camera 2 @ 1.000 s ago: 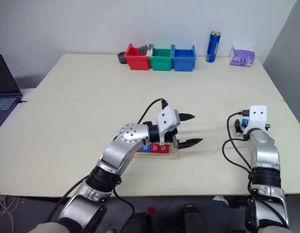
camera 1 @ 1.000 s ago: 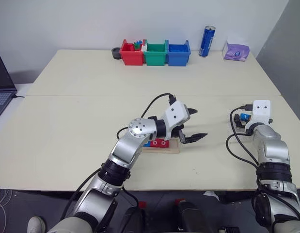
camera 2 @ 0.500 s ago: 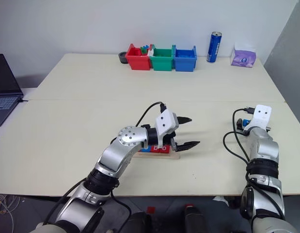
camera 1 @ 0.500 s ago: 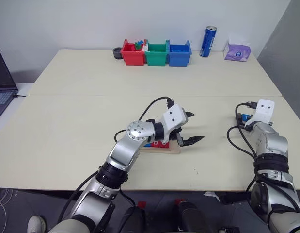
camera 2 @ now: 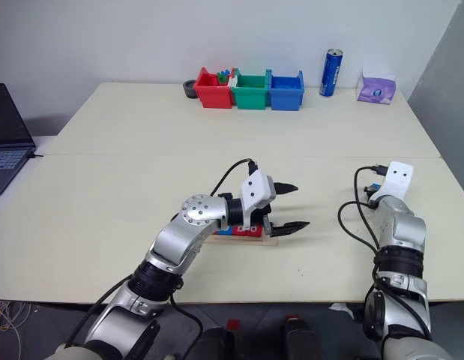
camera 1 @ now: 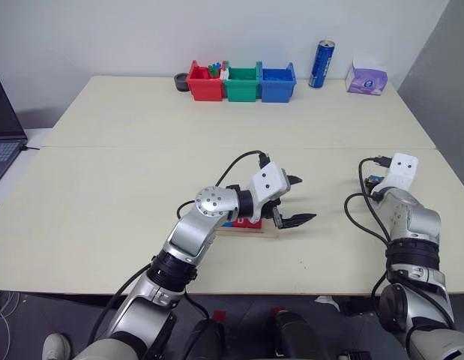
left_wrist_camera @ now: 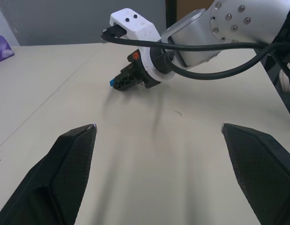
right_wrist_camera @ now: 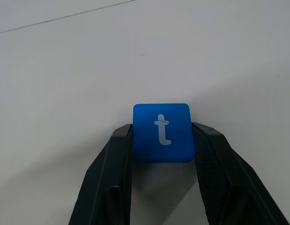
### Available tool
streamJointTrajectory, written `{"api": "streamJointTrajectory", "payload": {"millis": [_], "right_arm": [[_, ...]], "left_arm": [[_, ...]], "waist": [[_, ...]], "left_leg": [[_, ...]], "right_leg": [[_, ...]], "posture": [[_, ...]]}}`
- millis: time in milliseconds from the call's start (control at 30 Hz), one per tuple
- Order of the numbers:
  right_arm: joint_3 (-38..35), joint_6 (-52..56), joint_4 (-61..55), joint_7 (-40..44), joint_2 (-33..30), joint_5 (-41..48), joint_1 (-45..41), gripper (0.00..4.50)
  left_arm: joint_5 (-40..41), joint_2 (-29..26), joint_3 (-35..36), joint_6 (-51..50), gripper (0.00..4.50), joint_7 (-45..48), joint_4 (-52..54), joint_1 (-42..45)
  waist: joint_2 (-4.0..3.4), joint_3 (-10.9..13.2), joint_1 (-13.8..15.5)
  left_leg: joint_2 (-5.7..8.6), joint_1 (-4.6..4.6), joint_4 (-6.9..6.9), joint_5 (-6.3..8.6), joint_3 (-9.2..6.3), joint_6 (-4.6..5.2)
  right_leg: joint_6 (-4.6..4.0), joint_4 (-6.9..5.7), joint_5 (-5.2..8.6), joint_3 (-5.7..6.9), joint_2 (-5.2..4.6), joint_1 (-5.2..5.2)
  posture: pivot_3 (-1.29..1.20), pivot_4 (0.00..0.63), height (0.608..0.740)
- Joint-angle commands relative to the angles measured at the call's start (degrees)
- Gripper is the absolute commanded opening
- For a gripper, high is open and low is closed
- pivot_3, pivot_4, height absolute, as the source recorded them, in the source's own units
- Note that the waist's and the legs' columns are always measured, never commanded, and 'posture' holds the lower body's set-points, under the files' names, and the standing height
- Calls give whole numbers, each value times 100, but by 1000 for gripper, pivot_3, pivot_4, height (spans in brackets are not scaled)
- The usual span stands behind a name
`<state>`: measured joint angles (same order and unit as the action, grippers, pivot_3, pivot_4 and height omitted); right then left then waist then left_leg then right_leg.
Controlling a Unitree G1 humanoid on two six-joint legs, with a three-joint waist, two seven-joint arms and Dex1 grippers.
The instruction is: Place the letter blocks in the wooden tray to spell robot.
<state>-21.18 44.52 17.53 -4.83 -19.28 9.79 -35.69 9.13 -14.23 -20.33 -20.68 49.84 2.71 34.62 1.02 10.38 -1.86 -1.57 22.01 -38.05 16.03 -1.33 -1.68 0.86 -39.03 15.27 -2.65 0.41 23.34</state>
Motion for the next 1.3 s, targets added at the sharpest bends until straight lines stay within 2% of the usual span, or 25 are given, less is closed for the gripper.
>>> {"api": "streamJointTrajectory", "payload": {"millis": [33,167,300,433,667,800,933,967,1067,1133,1167,1233,1300], "right_arm": [[354,981,-1294,246,97,232,384,1463],[751,2877,-3615,455,310,739,1236,1463],[924,4576,-5417,509,878,1094,1927,1463],[1108,4798,-5963,359,1357,1208,2150,1463],[1256,4798,-6041,286,1421,1328,2219,1463],[1178,4798,-6091,382,1391,1427,2118,2907],[876,4798,-6179,591,1278,1549,1649,4295],[754,4798,-6165,695,1187,1597,1443,4449],[409,4754,-5797,1282,853,1867,796,4449],[448,4503,-5473,1901,420,2173,573,4449],[672,4078,-5309,2430,-57,2285,599,4449],[1380,2164,-4708,4106,-1420,1887,1055,4449],[1946,151,-4040,5365,-2332,1286,1598,4449]], "left_arm": [[242,-334,255,5,4500,236,600,-211],[493,-1021,454,-27,4500,636,1110,-697],[810,-1600,598,-52,4500,1031,1537,-1151],[929,-1886,656,-55,4500,1140,1701,-1364],[970,-1933,621,-84,4500,1058,1746,-1370],[983,-1959,648,-67,4500,1067,1736,-1392],[997,-2023,695,-10,4500,1117,1709,-1451],[1001,-2037,709,8,4500,1126,1697,-1461],[1010,-2067,745,50,4500,1153,1639,-1470],[1009,-2075,760,77,4500,1170,1602,-1465],[1007,-2073,768,91,4500,1179,1575,-1457],[982,-2060,778,176,4500,1215,1471,-1424],[989,-2034,795,236,4500,1256,1403,-1411]], "waist": [[-3,-1,-14],[-10,-6,-11],[-10,-6,0],[-8,-7,-1],[-7,-6,-5],[-7,-6,-6],[-6,-5,-9],[-6,-5,-9],[-6,-3,-8],[-6,-3,-6],[-6,-2,-5],[-7,2,36],[-1,5,50]], "left_leg": [[-1,0,4,0,0,0],[-16,1,13,1,-13,0],[-16,6,12,0,-27,0],[-12,-1,6,0,-26,-1],[-9,-5,5,0,-12,-1],[-11,0,8,0,-12,-1],[-10,0,7,0,-12,-1],[-9,0,6,0,-12,-1],[-9,1,7,0,-12,0],[-8,2,7,0,-10,0],[-8,2,8,1,-8,0],[-7,7,9,1,-8,1],[-1,13,13,2,-11,3]], "right_leg": [[0,0,0,-1,1,1],[-8,0,5,3,11,8],[-9,-2,7,12,11,11],[19,2,23,10,10,4],[25,4,23,12,11,4],[24,6,24,11,13,6],[24,5,23,12,13,7],[24,5,23,13,13,8],[24,5,23,16,13,11],[23,7,23,19,13,11],[23,10,23,20,12,11],[22,18,23,21,12,8],[28,36,27,30,5,4]], "posture": [[0,150,740],[0,150,740],[0,150,740],[0,150,740],[0,150,740],[0,150,740],[0,150,740],[0,150,740],[0,150,740],[0,150,740],[0,150,740],[0,150,740],[0,150,740]]}}
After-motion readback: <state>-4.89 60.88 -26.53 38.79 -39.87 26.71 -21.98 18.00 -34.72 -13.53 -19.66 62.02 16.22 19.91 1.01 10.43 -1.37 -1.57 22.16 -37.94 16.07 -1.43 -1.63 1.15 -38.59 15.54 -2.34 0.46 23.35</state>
